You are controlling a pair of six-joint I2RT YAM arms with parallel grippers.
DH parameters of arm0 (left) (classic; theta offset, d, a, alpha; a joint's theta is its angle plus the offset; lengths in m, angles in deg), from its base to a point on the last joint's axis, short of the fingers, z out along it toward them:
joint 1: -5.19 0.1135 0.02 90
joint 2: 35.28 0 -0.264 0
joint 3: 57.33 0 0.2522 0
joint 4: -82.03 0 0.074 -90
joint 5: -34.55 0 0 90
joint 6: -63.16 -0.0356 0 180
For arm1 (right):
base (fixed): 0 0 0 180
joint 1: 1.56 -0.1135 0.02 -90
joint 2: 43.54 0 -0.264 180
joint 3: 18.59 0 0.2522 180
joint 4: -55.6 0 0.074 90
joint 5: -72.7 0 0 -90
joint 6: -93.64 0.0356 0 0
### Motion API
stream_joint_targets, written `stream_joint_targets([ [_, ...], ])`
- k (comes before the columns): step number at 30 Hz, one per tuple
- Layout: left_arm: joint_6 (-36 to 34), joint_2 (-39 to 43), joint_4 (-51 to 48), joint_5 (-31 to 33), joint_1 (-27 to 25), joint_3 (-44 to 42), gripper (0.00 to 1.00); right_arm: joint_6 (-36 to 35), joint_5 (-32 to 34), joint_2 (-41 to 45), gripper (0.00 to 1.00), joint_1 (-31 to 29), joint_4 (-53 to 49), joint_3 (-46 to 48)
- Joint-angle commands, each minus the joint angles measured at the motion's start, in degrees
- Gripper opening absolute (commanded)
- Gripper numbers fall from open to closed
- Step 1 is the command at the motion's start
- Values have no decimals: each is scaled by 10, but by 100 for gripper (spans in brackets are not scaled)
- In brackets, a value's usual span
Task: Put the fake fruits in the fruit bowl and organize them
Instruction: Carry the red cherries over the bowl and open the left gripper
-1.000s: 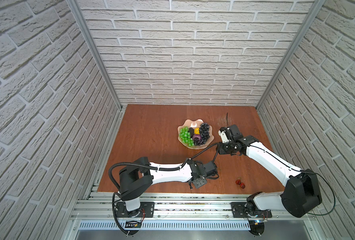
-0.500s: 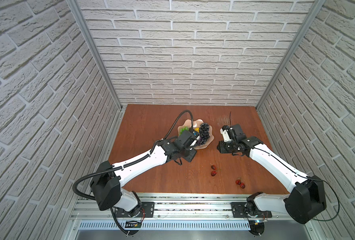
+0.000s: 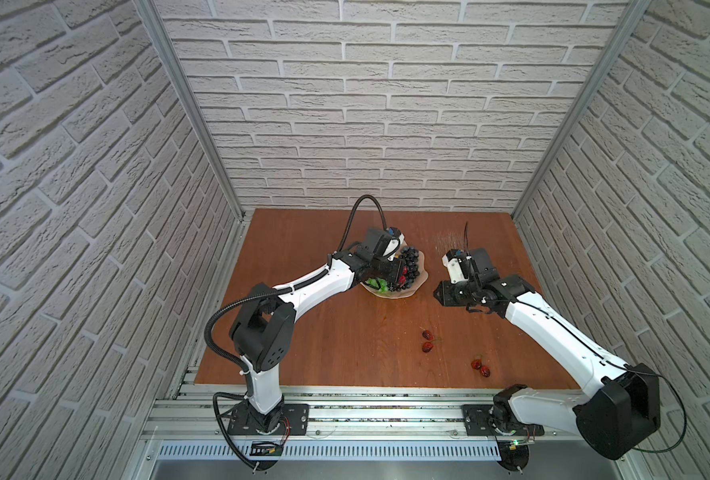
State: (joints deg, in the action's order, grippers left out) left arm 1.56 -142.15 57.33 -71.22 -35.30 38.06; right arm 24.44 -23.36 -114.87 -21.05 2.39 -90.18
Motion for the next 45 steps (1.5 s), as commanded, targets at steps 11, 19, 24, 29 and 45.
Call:
stream_joint_targets([
  [11,38,-33,88,0,8,-23,6,-5,1,7,30,1,12,11],
  [19,44,-33,96,-4,7,-40,8,-11,6,1,30,1,10,5],
  [24,31,-29,87,5,6,-52,11,-15,9,0,30,1,7,4],
  [29,7,-19,73,23,6,-56,20,-16,11,0,30,1,8,7],
  [45,-36,75,13,42,5,-52,49,1,46,54,30,1,-43,1],
])
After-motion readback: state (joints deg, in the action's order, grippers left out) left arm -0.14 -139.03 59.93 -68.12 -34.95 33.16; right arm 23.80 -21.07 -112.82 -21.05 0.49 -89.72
